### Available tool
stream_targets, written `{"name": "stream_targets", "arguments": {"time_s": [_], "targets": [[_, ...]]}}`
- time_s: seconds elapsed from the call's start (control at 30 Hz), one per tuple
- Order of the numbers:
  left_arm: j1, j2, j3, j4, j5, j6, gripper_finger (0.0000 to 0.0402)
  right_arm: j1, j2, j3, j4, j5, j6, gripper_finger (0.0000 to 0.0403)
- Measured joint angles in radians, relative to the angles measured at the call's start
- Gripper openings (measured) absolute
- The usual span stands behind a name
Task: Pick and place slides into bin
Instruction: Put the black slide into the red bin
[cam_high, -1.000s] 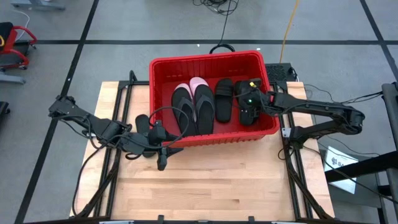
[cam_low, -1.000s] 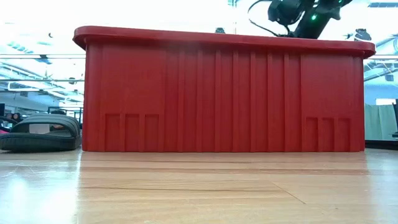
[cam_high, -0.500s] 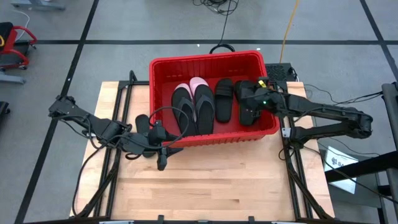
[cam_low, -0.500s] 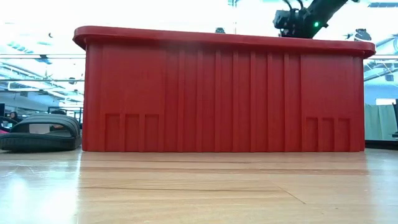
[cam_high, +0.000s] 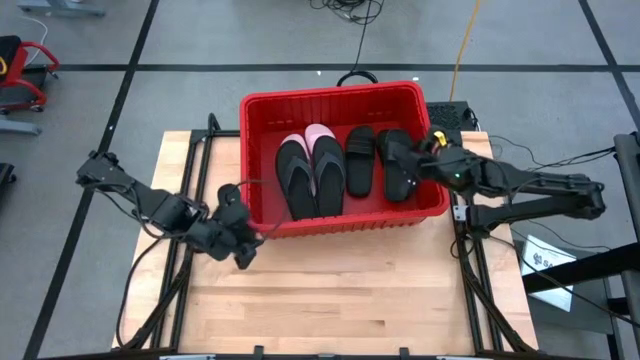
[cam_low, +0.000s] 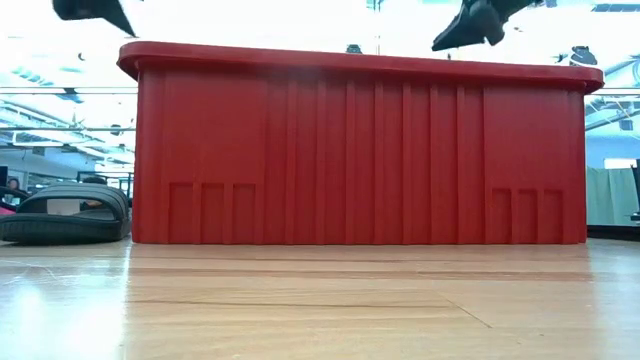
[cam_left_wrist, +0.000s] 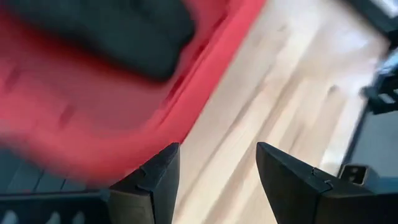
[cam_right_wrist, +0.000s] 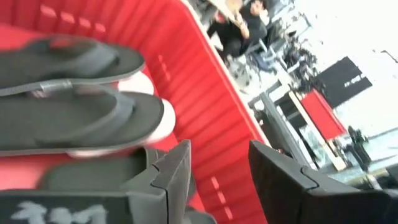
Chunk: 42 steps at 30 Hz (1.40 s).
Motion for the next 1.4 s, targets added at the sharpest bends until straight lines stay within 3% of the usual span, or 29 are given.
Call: {"name": "stream_targets", "arguments": {"time_s": [0.17, 0.37, 0.63, 0.93, 1.4], "targets": [[-0.047, -0.026, 0.000, -0.207, 0.044, -0.284, 0.0205, 0.054, -0.008, 0.000, 0.046, -0.001, 0.035, 0.0151], [-0.124, -0.090, 0.000, -0.344, 0.036, -0.403, 0.0205, 0.088, -0.008, 0.000, 0.047, -0.001, 0.042, 0.0151], [-0.132, -0.170, 0.000, -0.554, 0.077, -0.747, 0.0205, 0.100, -0.008, 0.000, 0.047, -0.001, 0.042, 0.0151], [-0.095, -0.245, -0.061, -0.569, 0.086, -0.864, 0.0205, 0.100, -0.008, 0.000, 0.047, -0.001, 0.049, 0.0151], [-0.015, -0.444, -0.297, -0.327, 0.133, -0.958, 0.0205, 0.100, -0.008, 0.000, 0.047, -0.002, 0.050, 0.0151]]}}
